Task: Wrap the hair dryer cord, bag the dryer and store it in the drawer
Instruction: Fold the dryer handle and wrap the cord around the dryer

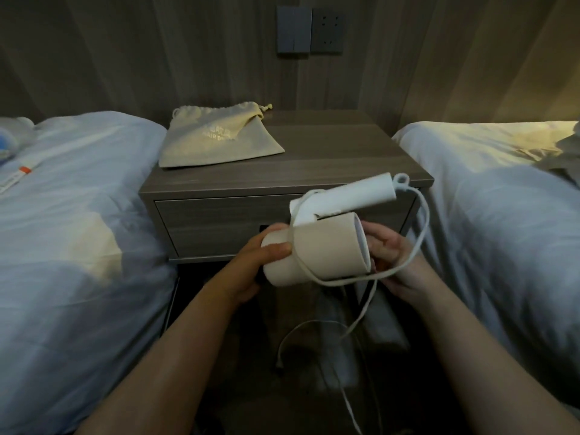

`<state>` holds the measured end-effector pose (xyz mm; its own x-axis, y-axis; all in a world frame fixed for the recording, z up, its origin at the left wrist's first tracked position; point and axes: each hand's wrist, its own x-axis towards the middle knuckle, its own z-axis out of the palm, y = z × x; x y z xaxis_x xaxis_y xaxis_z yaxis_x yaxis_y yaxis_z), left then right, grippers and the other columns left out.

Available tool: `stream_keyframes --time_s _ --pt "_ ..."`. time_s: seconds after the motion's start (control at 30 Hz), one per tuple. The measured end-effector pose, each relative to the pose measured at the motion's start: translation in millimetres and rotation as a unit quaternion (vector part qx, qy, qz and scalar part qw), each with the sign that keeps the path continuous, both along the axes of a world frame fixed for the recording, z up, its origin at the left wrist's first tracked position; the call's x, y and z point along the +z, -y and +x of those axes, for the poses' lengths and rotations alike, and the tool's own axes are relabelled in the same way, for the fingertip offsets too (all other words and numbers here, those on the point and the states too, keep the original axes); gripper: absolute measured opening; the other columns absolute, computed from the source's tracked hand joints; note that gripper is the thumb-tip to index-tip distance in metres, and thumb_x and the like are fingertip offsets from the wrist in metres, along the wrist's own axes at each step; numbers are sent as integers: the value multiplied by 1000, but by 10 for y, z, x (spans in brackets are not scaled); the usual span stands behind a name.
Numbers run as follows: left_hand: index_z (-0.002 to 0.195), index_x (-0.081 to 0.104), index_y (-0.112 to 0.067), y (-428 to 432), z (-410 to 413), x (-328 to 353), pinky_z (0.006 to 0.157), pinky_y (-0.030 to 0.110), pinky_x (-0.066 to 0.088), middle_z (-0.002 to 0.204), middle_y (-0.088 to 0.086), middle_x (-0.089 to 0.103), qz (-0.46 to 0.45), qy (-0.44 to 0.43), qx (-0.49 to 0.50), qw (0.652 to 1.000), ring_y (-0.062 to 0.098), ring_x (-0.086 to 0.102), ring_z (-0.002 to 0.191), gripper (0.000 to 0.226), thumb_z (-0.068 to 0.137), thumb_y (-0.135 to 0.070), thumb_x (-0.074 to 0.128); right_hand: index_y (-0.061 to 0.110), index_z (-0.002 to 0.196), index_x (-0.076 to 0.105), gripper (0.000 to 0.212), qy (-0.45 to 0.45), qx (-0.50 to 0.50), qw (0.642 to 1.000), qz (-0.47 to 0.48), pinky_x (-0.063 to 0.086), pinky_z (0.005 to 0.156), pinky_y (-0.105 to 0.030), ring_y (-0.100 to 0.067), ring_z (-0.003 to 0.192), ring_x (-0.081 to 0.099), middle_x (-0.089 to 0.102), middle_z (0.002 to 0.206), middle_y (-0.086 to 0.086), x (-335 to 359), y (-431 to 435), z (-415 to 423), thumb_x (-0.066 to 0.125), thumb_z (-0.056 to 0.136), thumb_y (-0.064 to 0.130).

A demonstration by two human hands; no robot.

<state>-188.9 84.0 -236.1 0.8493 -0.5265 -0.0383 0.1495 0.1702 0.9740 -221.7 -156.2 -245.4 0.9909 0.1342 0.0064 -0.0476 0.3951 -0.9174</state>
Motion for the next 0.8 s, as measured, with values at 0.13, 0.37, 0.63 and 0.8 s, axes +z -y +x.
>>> stream_keyframes --time_s 0.13,0.37,0.63,0.8 --pt "96 62 -22 72 -11 -8 69 29 52 90 0 68 -32 -6 66 997 16 64 82 82 23 -49 87 28 116 63 54 8 71 995 -71 45 63 -24 -17 82 59 70 95 -1 40 -71 -62 72 66 7" --pt "104 57 -21 267 -180 15 65 31 52 112 12 58 18 3 130 991 26 58 99 63 46 -43 73 10 123 49 98 -14 50 995 85 58 67 -28 -18 89 71 74 100 -5 121 -337 -150 93 39 34" --pt "146 -5 -36 367 -233 100 96 28 38 147 -2 32 133 96 116 980 9 41 121 109 73 -23 76 21 99 68 81 -52 -77 995 29 55 73 -33 -21 89 69 74 96 -4 133 -303 -130 87 28 53" --pt "146 9 -37 324 -273 111 112 40 33 154 -16 11 203 217 84 951 10 27 137 105 68 -32 79 27 83 76 63 -63 -52 996 -31 41 73 -35 -26 89 56 68 93 -8 110 -253 -137 85 28 57"
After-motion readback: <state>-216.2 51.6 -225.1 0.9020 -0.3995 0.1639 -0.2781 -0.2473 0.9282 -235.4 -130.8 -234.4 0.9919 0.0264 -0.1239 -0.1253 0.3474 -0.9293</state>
